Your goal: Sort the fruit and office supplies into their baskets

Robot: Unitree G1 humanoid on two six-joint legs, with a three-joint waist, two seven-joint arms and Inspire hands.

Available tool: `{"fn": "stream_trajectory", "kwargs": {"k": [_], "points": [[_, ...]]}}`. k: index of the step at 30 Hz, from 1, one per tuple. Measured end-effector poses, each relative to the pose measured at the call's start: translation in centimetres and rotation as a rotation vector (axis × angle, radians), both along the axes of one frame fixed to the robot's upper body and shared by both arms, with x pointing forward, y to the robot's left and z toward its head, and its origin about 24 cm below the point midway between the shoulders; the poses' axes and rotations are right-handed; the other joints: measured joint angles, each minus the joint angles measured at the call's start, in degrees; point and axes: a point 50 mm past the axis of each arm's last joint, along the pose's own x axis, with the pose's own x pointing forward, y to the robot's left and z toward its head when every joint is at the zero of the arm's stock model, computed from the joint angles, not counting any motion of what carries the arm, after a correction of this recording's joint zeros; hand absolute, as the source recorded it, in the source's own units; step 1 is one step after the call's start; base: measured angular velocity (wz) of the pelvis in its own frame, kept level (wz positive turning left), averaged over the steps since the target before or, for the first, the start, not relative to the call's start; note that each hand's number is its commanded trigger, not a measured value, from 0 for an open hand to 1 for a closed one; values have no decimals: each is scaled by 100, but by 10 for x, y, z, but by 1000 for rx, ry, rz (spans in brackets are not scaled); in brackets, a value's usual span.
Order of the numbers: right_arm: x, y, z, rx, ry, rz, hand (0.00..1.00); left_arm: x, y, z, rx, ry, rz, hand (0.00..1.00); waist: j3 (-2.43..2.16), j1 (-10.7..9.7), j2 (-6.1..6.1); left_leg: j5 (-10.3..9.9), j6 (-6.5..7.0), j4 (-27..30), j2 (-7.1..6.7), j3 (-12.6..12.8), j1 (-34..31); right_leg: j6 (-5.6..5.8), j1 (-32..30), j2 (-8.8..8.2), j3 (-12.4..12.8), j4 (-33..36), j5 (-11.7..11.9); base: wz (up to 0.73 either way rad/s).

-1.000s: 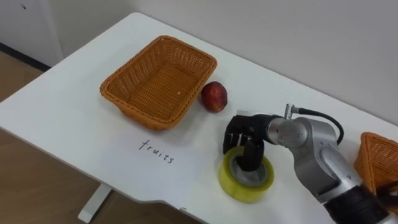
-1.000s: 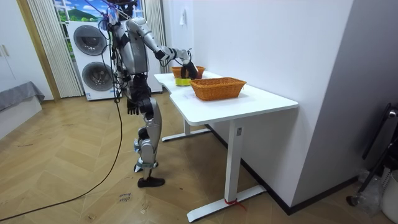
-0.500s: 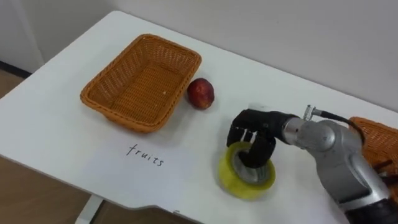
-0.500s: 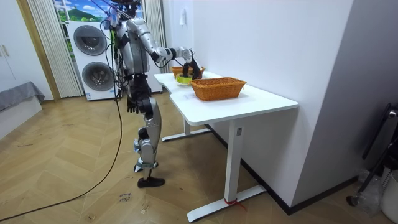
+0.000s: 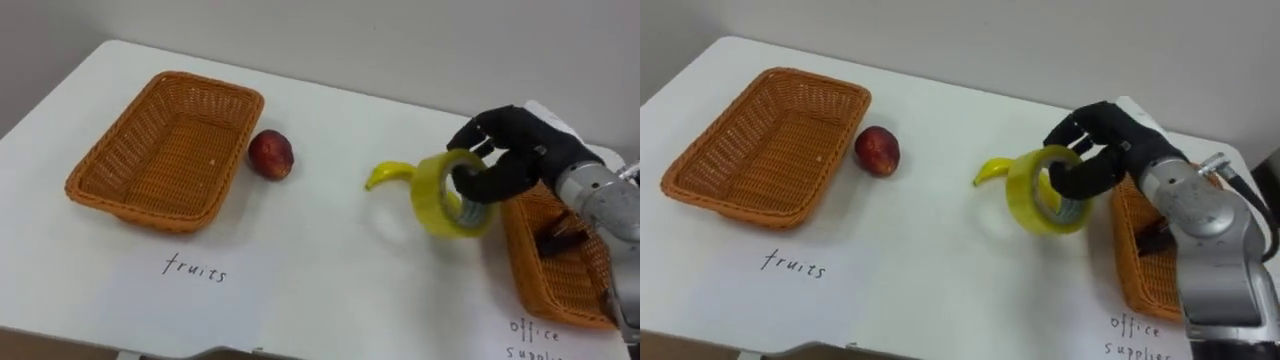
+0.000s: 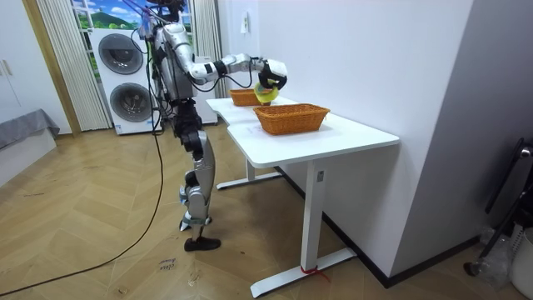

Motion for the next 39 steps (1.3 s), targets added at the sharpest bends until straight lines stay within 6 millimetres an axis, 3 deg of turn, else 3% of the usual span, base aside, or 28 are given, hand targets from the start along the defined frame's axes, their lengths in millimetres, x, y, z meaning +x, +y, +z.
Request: {"fn": "stream_trajectory", "kwargs": {"k": [3,6,13,23,30,39], "points": [[-3,-5,0,-12,-39,-55,100,-4,-2,-1,-5,6,3,0,-28,-49,66,-1,2,-16,11,74,27,0,-36,8,90,42,0,-15],[-4,-10,3,0,-84,-89,100,-8,-2,-1,-5,5,0,0,-50,-239,90,-1,2,-15,12,77,23,0,-34,7,85,47,0,0],[-12,-38,16,110,-216,-251,100,-23,-4,-1,-15,33,17,0,-17,-437,204,-8,-6,-34,33,153,119,0,17,45,225,46,0,-6],[-23,-58,8,111,-258,-416,100,-25,-6,-2,-26,23,32,0,-27,-596,192,-11,-14,-26,47,252,106,-5,-40,90,338,54,3,-5],[-27,-75,-13,121,-220,-560,100,-27,-8,-3,-42,26,36,0,-38,-641,121,-14,-14,-31,52,252,105,-6,-47,97,327,50,3,0],[-29,-79,-16,129,-234,-610,100,-27,-8,-3,-40,23,35,0,-45,-741,159,-16,-18,-36,66,291,122,-15,-45,106,332,52,9,-1]]}}
